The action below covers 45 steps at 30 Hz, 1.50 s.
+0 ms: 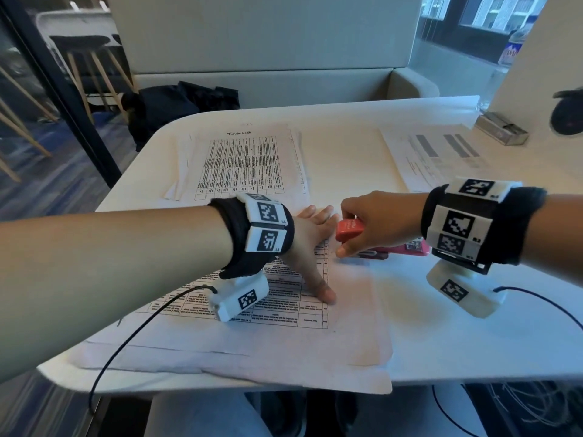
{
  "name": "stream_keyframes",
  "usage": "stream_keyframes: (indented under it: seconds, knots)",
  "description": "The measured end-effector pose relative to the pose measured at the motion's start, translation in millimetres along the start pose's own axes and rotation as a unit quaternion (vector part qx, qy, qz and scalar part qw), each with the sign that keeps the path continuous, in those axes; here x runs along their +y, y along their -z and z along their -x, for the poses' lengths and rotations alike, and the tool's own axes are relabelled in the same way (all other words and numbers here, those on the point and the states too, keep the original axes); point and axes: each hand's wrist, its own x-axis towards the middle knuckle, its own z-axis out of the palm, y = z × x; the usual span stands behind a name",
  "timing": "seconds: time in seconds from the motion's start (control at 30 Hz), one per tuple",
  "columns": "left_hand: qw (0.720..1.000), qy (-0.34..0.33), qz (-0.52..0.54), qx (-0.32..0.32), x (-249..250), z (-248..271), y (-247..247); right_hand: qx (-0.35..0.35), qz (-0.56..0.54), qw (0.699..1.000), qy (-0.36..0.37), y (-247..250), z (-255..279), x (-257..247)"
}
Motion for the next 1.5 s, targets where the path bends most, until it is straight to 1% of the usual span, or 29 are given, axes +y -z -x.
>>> stream_keyframes:
  seconds: [0.23,0.43,0.6,0.73,0.83,0.9,0.97,1.13,1.23,1.5]
  knots:
    - [0.999,0.026,-0.024,0.011,7,6,1,0.051,0.019,0.998,0.01,1,4,5]
    - [0.998,0.035,-0.036,0.047,16,15,0,0.063,0.004,0.998,0.01,-3,7,8]
    - [0.994,0.018,-0.046,0.101,20,24,-4,0.051,0.058,0.997,0.018,-5,9,7]
    - [0.99,-0.008,-0.068,0.122,24,32,-6,0.049,0.077,0.996,0.022,-7,12,6]
    - [0.987,-0.029,-0.036,0.151,28,34,0,0.047,0.072,0.996,0.021,-6,12,5]
    - [0.985,-0.029,-0.004,0.172,29,33,5,0.047,0.072,0.996,0.021,-6,11,4]
    - [0.984,-0.03,-0.006,0.177,33,31,8,0.048,0.078,0.996,0.022,-6,9,3]
    - [0.981,-0.017,-0.057,0.183,43,23,10,0.049,0.085,0.995,0.034,-8,8,4]
    - [0.979,-0.011,-0.06,0.194,44,21,11,0.053,0.087,0.994,0.038,-8,8,3]
    - [0.972,-0.046,-0.084,0.216,39,15,7,0.051,0.103,0.992,0.045,-8,8,3]
